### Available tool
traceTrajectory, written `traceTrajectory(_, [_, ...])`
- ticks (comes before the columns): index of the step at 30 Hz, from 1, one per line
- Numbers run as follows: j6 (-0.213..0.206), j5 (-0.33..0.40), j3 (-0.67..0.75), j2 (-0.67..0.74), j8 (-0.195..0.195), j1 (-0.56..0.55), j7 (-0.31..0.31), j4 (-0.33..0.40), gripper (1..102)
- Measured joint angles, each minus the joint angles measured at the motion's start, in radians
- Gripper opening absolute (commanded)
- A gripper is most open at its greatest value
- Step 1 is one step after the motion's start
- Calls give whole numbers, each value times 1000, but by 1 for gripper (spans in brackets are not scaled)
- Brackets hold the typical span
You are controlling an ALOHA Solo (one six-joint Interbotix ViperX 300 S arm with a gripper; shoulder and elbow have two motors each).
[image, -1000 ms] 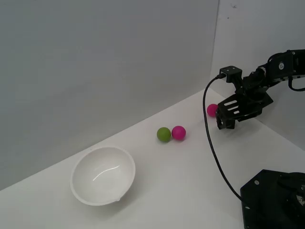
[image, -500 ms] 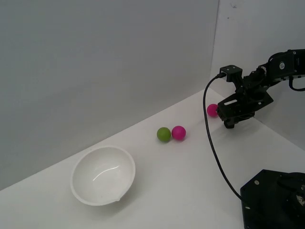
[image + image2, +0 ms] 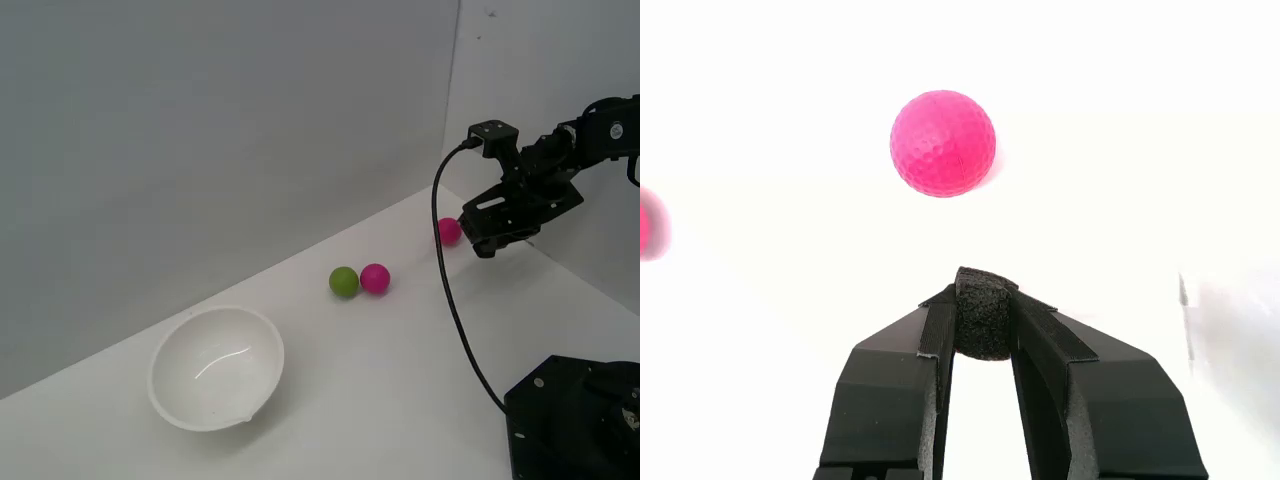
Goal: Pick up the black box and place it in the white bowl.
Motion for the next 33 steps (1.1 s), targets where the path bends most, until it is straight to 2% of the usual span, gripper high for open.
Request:
traceTrajectory(9, [0, -3, 149, 149, 0, 0, 78, -3, 3])
traceTrajectory(16, [-8, -15, 310, 307, 0, -43, 91, -18, 3])
traceTrajectory(20, [-25, -31, 373, 370, -28, -123, 115, -34, 3])
traceTrajectory(25, [-28, -46, 399, 399, -74, -215, 120, -49, 3])
traceTrajectory(28, [-28, -52, 416, 416, -81, -279, 120, -54, 3])
traceTrajectory(33, [-28, -78, 442, 440, -130, -370, 120, -83, 3])
